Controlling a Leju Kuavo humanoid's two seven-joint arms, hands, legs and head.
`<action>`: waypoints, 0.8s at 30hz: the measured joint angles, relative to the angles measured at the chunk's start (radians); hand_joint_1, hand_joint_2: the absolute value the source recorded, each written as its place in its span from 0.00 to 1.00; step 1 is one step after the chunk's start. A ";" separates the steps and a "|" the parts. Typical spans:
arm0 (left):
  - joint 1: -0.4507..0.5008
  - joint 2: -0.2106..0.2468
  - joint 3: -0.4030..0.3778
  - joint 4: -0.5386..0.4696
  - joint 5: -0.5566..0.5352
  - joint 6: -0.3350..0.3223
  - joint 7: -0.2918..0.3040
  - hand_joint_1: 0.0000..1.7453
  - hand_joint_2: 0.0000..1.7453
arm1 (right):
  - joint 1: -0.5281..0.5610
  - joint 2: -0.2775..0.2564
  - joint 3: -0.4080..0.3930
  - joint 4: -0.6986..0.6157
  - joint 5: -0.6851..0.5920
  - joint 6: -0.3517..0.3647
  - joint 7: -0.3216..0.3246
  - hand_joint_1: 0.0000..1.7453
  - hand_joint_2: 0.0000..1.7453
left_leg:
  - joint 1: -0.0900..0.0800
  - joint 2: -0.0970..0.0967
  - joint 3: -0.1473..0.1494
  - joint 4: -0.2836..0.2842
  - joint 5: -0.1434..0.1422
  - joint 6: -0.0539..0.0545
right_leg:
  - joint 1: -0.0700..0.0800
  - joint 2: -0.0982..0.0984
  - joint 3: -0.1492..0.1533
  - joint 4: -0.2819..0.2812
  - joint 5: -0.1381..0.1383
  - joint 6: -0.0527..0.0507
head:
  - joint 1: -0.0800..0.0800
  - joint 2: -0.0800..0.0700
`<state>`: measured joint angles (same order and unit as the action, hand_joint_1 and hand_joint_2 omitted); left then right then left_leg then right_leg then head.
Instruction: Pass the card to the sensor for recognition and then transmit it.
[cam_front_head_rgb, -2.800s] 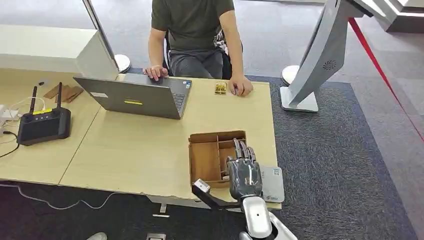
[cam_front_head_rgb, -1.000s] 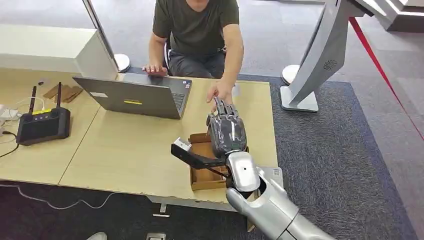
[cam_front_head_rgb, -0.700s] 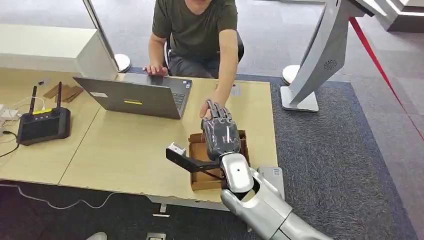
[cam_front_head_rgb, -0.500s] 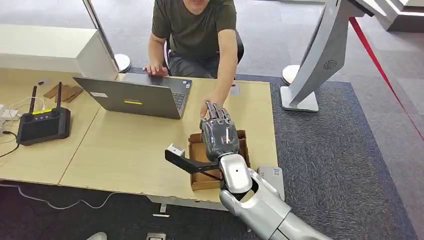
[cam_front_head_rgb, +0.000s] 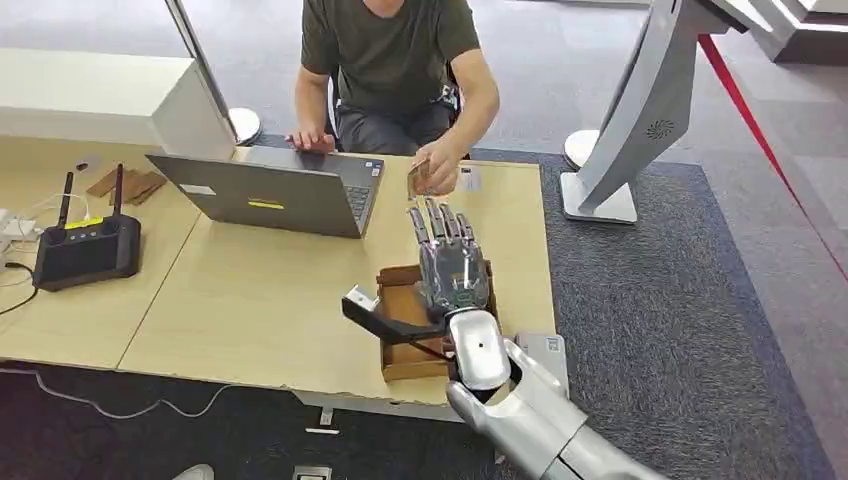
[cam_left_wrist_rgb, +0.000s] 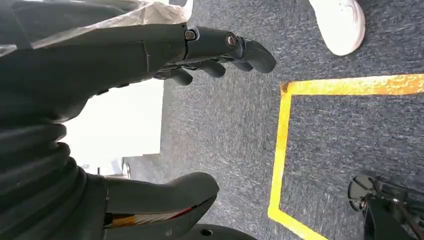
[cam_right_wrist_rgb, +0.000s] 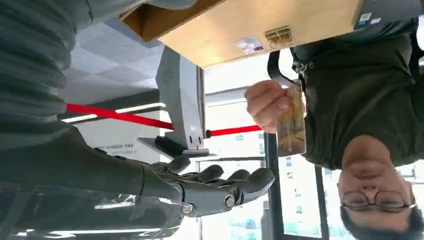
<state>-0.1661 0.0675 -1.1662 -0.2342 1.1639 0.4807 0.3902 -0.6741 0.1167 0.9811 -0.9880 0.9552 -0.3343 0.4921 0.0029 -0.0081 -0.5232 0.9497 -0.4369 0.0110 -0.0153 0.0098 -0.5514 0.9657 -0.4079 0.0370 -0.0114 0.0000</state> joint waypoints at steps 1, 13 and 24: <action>0.002 0.000 0.000 0.000 0.000 0.000 -0.003 0.00 1.00 | 0.006 -0.006 -0.011 0.000 -0.023 -0.034 0.000 0.00 1.00 | 0.000 0.000 0.000 0.000 0.000 0.000 | 0.000 0.000 0.000 0.000 0.000 0.000 | 0.000 0.000; 0.011 0.001 0.000 0.000 -0.010 0.005 0.012 0.00 1.00 | 0.197 -0.151 -0.380 -0.055 -0.781 -0.356 -0.300 0.00 1.00 | 0.000 -0.002 0.002 0.001 -0.001 0.001 | 0.000 -0.001 0.001 -0.002 -0.001 0.001 | 0.000 0.000; 0.055 0.016 0.021 0.000 0.067 0.016 -0.051 0.00 1.00 | 0.458 -0.264 -0.831 0.347 -1.504 -0.065 -0.557 0.00 1.00 | 0.000 -0.006 0.003 0.001 -0.007 0.002 | 0.000 -0.002 0.005 -0.003 -0.007 0.002 | 0.000 0.000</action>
<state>-0.1115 0.0839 -1.1448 -0.2342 1.2306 0.4963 0.3388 -0.2162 -0.1469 0.1504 -0.6407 -0.5492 -0.3996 -0.0652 0.0027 -0.0144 -0.5198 0.9506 -0.4441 0.0125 -0.0155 0.0077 -0.5465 0.9627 -0.4144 0.0394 -0.0118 0.0000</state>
